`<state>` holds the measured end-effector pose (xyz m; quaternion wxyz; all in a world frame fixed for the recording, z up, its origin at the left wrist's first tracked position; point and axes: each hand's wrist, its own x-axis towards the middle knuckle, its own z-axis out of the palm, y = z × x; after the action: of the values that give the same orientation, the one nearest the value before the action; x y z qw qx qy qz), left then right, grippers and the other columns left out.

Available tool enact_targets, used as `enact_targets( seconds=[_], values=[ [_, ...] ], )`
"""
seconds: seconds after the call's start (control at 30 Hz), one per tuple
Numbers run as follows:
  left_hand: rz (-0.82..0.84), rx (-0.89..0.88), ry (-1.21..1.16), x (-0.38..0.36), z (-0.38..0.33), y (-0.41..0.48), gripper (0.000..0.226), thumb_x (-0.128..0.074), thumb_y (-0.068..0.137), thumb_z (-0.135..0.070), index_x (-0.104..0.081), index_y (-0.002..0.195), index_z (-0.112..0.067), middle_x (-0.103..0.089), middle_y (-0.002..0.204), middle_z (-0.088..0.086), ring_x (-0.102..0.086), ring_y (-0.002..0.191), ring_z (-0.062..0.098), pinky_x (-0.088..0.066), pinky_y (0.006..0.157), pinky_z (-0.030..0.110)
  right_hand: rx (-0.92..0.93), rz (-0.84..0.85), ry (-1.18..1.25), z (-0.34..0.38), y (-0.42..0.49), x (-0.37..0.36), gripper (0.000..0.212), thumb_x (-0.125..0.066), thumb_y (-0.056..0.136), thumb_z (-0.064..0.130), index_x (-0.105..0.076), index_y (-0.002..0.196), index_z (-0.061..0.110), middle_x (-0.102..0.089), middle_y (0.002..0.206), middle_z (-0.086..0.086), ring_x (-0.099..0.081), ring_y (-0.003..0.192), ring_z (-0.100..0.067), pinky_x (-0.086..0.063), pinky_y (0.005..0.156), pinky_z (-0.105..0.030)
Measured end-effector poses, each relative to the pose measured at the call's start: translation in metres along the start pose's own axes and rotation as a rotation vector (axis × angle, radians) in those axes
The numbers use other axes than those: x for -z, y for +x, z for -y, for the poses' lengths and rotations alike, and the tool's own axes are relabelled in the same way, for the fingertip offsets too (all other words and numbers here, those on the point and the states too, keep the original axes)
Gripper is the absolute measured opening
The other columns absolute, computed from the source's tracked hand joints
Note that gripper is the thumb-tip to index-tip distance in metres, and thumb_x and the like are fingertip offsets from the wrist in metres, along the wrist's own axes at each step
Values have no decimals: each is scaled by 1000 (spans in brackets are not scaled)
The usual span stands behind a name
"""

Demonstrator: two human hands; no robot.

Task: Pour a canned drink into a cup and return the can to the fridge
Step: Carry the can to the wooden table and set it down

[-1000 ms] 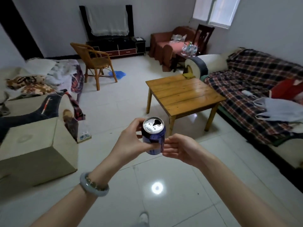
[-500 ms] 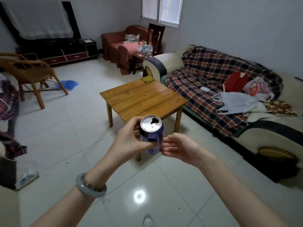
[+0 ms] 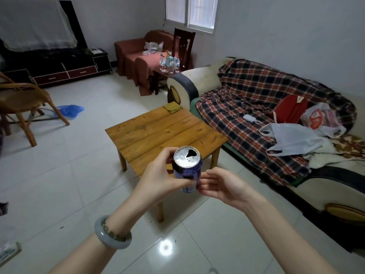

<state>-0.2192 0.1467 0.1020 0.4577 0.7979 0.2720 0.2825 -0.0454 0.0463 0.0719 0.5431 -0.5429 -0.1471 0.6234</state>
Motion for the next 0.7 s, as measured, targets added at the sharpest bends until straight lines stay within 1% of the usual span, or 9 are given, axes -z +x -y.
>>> enact_targets(
  seconds=[0.17,0.23,0.33,0.4,0.43,0.5,0.57,0.63,0.7],
  values=[
    [-23,47,4,-17,24,72,69,-86,49,-40,-50,108,-42,-57,108,-34,-53,104,-9,-44,74,6,-39,16,-1,42,65,29,27,-44,92,12,-64,96,-6,-72,83,-18,-70,73,-23,-58,66,-30],
    [-41,66,18,-25,32,103,69,-85,49,-44,-49,108,-44,-57,110,-34,-53,105,-8,-45,76,7,-51,31,-23,63,93,45,27,-44,92,12,-65,96,-5,-72,83,-18,-70,73,-23,-58,65,-30],
    [-89,107,36,-39,40,151,70,-85,48,-48,-48,108,-48,-56,110,-36,-52,105,-11,-48,79,14,-77,53,-66,100,136,70,26,-45,92,12,-66,93,-3,-73,85,-18,-71,77,-24,-58,64,-29],
    [-132,141,42,-49,44,184,71,-87,49,-43,-48,108,-46,-56,109,-36,-52,104,-11,-49,82,19,-95,66,-93,126,164,85,25,-45,92,12,-64,94,-4,-72,86,-18,-71,78,-25,-58,63,-29],
    [-152,154,49,-53,46,200,71,-88,50,-40,-49,109,-45,-56,109,-36,-52,104,-11,-48,83,19,-102,72,-106,138,178,92,25,-45,92,12,-63,96,-4,-71,88,-20,-71,79,-26,-58,63,-30],
    [-186,171,67,-60,49,229,71,-90,52,-37,-48,109,-45,-55,109,-36,-51,104,-13,-47,82,13,-121,85,-122,163,204,104,25,-45,93,11,-62,99,-6,-68,96,-23,-69,84,-28,-59,65,-30],
    [-220,183,83,-66,54,256,72,-90,52,-35,-49,111,-43,-57,108,-34,-50,104,-14,-43,80,6,-139,112,-133,184,228,114,27,-44,93,12,-61,104,-7,-67,102,-25,-68,91,-30,-59,71,-32],
    [-247,203,92,-71,60,279,73,-90,53,-33,-48,112,-41,-57,108,-30,-49,104,-14,-41,79,4,-159,140,-135,201,251,121,28,-43,94,13,-61,103,-6,-68,100,-24,-69,91,-30,-58,72,-32],
    [-272,225,96,-74,66,301,72,-90,54,-31,-47,111,-40,-57,108,-29,-49,103,-15,-42,79,4,-180,156,-132,215,273,127,26,-43,94,13,-61,100,-5,-70,95,-22,-70,88,-29,-58,69,-31]
  ],
)
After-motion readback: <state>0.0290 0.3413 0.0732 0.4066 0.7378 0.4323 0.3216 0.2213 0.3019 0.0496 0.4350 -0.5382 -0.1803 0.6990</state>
